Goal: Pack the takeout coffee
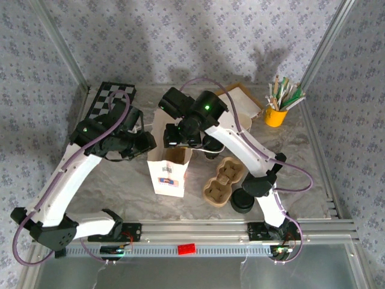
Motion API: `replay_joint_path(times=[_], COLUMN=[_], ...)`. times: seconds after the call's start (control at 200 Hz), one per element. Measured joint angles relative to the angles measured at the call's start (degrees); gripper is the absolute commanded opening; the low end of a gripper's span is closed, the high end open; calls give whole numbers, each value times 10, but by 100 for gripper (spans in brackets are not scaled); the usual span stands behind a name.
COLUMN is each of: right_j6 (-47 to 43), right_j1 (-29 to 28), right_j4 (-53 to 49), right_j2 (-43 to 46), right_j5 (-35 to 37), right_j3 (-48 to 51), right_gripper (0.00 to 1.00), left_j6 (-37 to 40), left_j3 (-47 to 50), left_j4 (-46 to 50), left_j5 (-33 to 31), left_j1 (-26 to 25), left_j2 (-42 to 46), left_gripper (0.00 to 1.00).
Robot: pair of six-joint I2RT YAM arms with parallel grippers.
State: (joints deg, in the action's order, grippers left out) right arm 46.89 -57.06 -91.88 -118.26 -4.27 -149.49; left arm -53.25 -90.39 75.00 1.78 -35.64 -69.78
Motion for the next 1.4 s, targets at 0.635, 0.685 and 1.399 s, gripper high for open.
replay_joint_path(times=[0.635,0.685,1.399], right_j6=[-23,-24,-9], right_j1=[-10,-10,-5], right_j4=[7,8,19], right_j2=[12,12,-53], right_j5=[39,42,67], right_j3=[14,16,11], right_gripper=[34,33,19], left_j6=[-19,-25,-153], left_j3=[5,5,73], left_j4=[-19,-23,-118], left_j5=[2,4,16], left_j1=[8,8,-15], left_j2=[23,23,90], left_gripper=[15,14,8])
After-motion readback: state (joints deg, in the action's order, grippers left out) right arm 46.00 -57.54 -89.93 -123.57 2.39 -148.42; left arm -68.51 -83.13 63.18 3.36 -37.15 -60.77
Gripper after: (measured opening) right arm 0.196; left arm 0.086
